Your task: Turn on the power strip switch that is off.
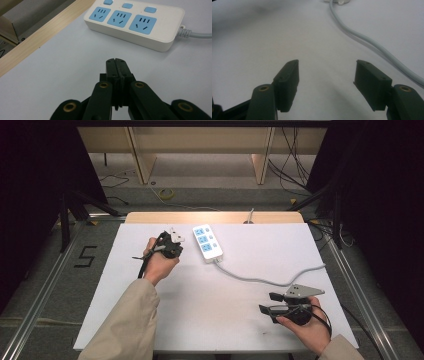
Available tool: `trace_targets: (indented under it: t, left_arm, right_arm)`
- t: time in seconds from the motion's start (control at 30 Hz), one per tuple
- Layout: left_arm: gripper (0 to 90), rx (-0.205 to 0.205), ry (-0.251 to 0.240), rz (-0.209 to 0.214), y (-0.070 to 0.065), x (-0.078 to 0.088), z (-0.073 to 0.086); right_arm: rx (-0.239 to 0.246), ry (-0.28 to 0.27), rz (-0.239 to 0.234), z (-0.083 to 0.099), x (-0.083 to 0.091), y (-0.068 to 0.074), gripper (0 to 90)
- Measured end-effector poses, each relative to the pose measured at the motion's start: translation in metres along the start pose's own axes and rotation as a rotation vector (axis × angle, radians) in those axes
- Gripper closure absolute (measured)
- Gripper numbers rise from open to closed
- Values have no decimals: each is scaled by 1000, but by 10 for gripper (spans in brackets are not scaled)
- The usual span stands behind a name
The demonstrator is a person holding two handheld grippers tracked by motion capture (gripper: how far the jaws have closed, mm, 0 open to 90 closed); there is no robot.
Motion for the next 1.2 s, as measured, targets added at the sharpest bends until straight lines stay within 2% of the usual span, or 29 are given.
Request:
trace_targets:
  t: [0.2,0.27,0.37,0.73,1.2]
  left_arm:
    - [898,-6,13,4,2,-6,0]
    - [898,4,2,10,2,-7,-2]
    - [899,-7,-7,14,3,-8,-5]
    - [899,-6,-10,7,11,-15,-7]
    - [898,-17,-22,25,6,-28,-19]
  right_arm:
    - [-7,-1,4,0,0,-2,371]
    - [-6,-3,4,0,0,-2,371]
    - [-5,0,3,0,0,-3,371]
    - [-2,2,0,0,-1,-1,371]
    - [-3,3,4,1,-1,-3,371]
Point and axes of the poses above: each handheld gripper's, and its own axes: x roughly backward along the jaws, z roughly out of its underside, y roughly to its left, the point moved 10 cm from there along -x, roughly forward along the jaws, and after that the axes turned 3 degrees about -y, right-handed, at the moved point
